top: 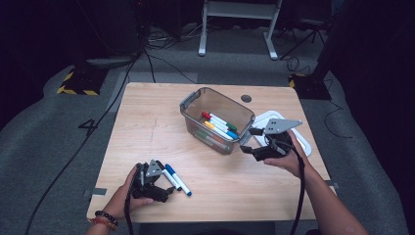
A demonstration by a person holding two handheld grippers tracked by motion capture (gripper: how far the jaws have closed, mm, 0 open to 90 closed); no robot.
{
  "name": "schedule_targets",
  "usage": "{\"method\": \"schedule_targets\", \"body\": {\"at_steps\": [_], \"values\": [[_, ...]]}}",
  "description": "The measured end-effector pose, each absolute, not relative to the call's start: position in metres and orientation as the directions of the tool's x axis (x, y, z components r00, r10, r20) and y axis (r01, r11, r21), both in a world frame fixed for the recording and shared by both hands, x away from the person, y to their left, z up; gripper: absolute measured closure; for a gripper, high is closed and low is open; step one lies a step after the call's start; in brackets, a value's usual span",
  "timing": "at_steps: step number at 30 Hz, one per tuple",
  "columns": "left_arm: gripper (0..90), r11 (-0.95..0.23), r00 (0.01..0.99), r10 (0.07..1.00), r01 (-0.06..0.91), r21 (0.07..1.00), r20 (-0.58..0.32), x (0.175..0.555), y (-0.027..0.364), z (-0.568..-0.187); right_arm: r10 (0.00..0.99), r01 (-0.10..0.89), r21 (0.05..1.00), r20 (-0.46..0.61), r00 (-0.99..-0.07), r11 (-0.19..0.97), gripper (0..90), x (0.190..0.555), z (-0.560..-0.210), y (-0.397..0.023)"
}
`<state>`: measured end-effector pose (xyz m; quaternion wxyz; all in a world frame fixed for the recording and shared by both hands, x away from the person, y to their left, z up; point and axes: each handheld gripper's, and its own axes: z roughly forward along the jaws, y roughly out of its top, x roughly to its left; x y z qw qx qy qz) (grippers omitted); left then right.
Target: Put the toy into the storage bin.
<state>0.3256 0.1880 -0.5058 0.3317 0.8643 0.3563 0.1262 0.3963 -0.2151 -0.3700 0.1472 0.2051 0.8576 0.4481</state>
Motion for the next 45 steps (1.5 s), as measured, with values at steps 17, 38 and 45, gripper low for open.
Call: {"method": "schedule_targets", "body": {"at_steps": [17, 38, 45], "values": [[0.5, -0.524, 0.711, 0.703, 0.534, 0.663, -0.017, 0.324, 0.189, -0.506, 0.388, 0.209, 0.773, -0.052, -0.92, 0.599, 27.9, 0.354, -0.44, -0.187], [0.5, -0.522, 0.708, 0.706, 0.536, 0.664, -0.017, 0.323, 0.189, -0.506, 0.252, 0.147, 0.774, -0.017, -0.968, 0.616, 37.3, 0.375, -0.462, -0.058], [0.6, -0.524, 0.708, 0.706, 0.536, 0.663, -0.015, 0.321, 0.192, -0.506, 0.261, 0.166, 0.761, -0.004, -0.965, 0.627, 40.8, 0.393, -0.472, -0.026]]}}
